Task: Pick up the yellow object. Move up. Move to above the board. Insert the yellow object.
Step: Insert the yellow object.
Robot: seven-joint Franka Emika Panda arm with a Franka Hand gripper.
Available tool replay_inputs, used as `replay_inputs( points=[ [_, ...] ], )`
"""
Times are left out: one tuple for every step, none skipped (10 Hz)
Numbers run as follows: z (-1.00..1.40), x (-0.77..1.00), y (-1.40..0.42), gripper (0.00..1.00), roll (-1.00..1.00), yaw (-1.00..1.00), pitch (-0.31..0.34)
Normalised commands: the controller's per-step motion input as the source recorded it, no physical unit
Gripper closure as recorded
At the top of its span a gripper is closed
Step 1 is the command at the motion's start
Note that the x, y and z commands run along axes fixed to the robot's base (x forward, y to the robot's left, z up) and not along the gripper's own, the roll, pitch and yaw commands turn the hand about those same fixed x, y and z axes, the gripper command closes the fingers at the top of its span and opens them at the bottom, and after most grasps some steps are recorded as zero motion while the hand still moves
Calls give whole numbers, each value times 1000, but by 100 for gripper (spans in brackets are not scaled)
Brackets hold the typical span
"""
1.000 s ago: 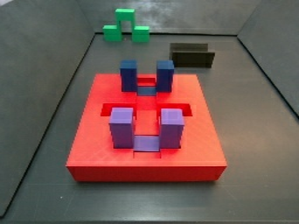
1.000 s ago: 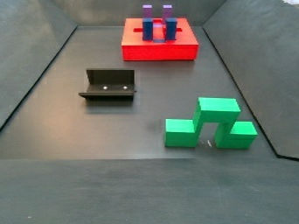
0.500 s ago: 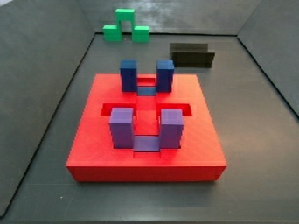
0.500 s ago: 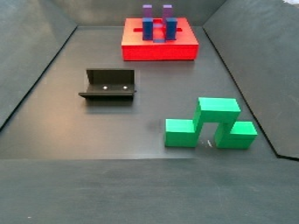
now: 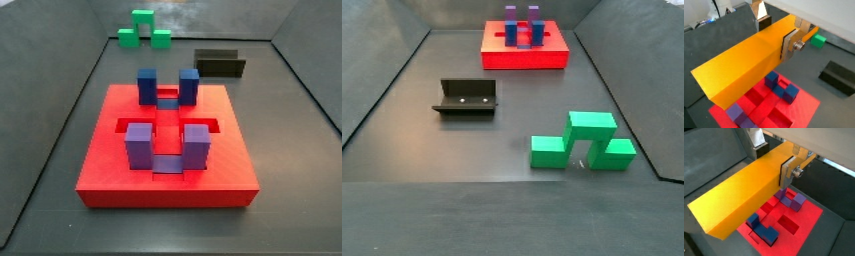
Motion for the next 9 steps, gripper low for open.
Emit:
replay_inputs(
  points=[
    [-1000, 171, -409, 100, 114, 0, -40],
    [-1000, 106, -357, 100, 109, 0, -41],
    [-1000, 31, -240, 100, 101, 0, -37],
    [-1000, 243, -111, 100, 40, 0, 46],
    [-1000, 226, -20, 100, 0, 0, 69],
    [-1000, 149, 0, 100, -40, 0, 21],
    [-920, 214, 0, 100, -26, 0, 27],
    [-811, 120, 0, 100, 0, 14, 0],
    [-469, -40, 0, 100, 64, 194, 0]
  ],
)
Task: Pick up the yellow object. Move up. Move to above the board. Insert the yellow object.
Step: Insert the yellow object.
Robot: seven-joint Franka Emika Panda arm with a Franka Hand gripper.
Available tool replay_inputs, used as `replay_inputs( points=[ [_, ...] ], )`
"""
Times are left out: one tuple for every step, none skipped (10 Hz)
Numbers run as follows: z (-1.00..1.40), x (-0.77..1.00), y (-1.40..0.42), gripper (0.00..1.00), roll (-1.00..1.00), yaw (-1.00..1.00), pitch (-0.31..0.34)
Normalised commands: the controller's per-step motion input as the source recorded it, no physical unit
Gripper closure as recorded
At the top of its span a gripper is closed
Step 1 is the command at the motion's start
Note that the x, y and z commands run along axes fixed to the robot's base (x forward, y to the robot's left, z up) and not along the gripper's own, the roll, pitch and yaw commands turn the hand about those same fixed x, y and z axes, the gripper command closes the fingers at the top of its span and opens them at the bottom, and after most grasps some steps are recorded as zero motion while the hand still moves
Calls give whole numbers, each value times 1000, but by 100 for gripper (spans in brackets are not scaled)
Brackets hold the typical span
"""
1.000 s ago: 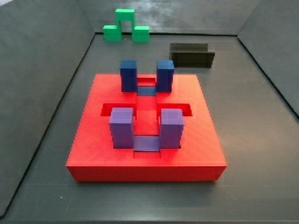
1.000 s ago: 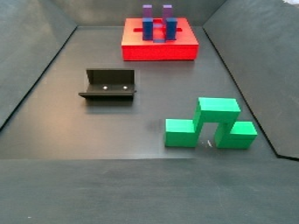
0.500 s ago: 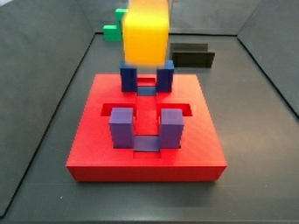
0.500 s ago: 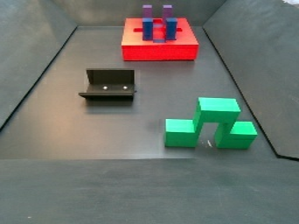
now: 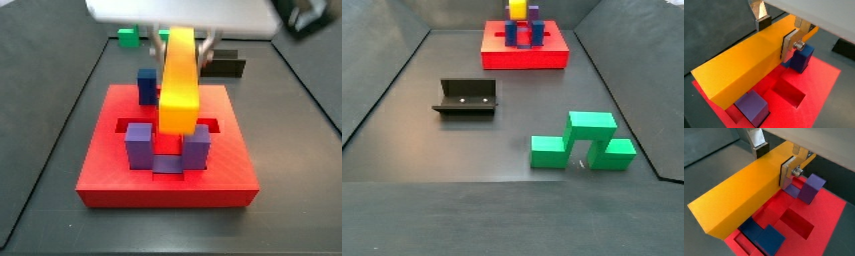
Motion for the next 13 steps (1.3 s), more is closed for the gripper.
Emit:
replay_inputs(
  points=[
    [-217, 0, 0, 100, 123, 269, 0],
    [-134, -26, 0, 100, 134, 254, -11],
    [-49, -154, 0, 100, 141, 294, -3],
    [0, -154, 0, 100, 109, 317, -27],
    [-40, -34, -6, 100, 70, 194, -3],
    [-29, -63, 0, 100, 0, 43, -1],
    [-14, -89, 0, 100, 0, 17, -1],
    [-40, -54, -6, 100, 0, 0, 0],
    [-83, -131, 0, 100, 0, 0, -6],
    [-66, -106, 0, 100, 0, 0, 0],
    [-49, -129, 0, 100, 0, 0, 0],
    [-11, -51, -26, 100, 26, 0, 0],
    [-71, 54, -89, 100, 34, 60, 0]
  ],
)
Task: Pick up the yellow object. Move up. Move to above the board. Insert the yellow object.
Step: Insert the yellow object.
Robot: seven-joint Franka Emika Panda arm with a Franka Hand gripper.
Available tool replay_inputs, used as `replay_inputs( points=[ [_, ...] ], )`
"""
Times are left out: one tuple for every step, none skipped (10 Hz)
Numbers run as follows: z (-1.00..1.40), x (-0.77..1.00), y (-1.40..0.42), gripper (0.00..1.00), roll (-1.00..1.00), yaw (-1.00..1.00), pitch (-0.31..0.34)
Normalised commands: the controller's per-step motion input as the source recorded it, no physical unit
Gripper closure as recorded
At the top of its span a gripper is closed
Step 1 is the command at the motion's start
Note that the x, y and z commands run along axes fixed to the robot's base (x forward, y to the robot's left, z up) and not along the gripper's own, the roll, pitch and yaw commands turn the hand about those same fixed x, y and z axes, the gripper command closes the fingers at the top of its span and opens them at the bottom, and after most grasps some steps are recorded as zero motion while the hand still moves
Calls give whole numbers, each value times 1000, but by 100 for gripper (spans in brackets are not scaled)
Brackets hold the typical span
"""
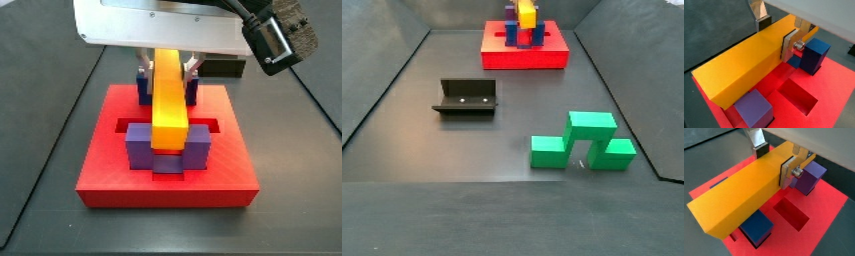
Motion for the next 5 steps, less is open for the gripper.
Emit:
replay_inputs(
  points=[
    [-60, 160, -123, 100, 80, 43, 14],
    [-80, 60, -74, 100, 91, 20, 3],
    [-86, 0, -60, 100, 80, 20, 0],
    [-129, 0, -43, 100, 69, 20, 0],
    [-137, 0, -29, 100, 66, 26, 0]
  ],
)
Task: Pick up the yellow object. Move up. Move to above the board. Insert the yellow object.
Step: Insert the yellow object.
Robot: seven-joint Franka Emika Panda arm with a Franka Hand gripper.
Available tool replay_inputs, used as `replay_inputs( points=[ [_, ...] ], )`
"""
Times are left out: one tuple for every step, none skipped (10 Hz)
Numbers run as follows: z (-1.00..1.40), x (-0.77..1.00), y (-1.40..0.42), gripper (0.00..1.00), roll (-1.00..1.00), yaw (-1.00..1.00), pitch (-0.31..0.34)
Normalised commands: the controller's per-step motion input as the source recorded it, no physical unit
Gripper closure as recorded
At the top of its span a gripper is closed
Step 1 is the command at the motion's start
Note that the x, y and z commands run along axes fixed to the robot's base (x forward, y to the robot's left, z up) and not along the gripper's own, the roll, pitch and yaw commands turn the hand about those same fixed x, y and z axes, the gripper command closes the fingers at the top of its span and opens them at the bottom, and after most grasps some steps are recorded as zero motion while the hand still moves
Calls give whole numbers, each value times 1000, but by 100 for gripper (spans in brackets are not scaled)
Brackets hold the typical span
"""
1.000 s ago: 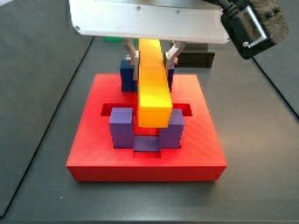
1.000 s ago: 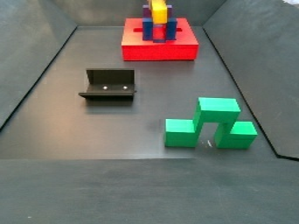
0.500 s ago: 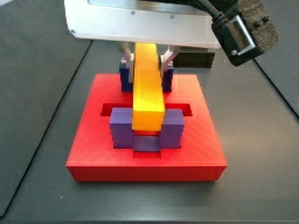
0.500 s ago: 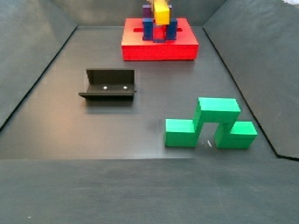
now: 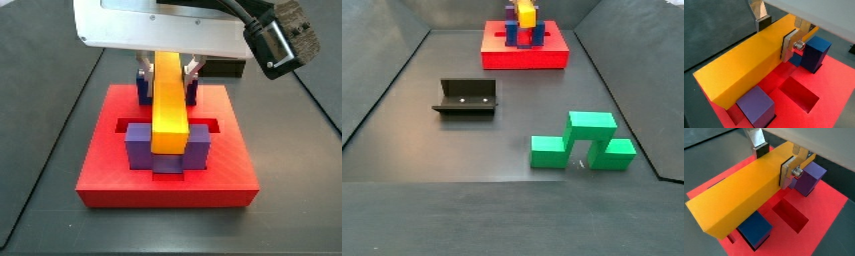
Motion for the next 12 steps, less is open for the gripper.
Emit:
replay_inputs(
  points=[
    [-134, 0, -17, 100, 56, 31, 0],
    [-63, 0, 0, 100, 29, 0, 0],
    [-31, -29, 0, 100, 0, 0, 0],
    [-26, -17, 0, 100, 0, 0, 0],
    [0, 0, 0, 100, 0, 6, 0],
    [0, 0, 0, 100, -44, 3, 0],
    [0, 66, -14, 100, -69, 0, 0],
    [0, 140, -60, 100, -27, 0, 0],
    [-11, 160, -74, 100, -13, 0, 3],
    [-40, 117, -71, 100, -73, 0, 0],
    [-83, 40, -17, 100, -77, 0, 0],
    [-91, 0, 0, 100, -53, 0, 0]
  ],
)
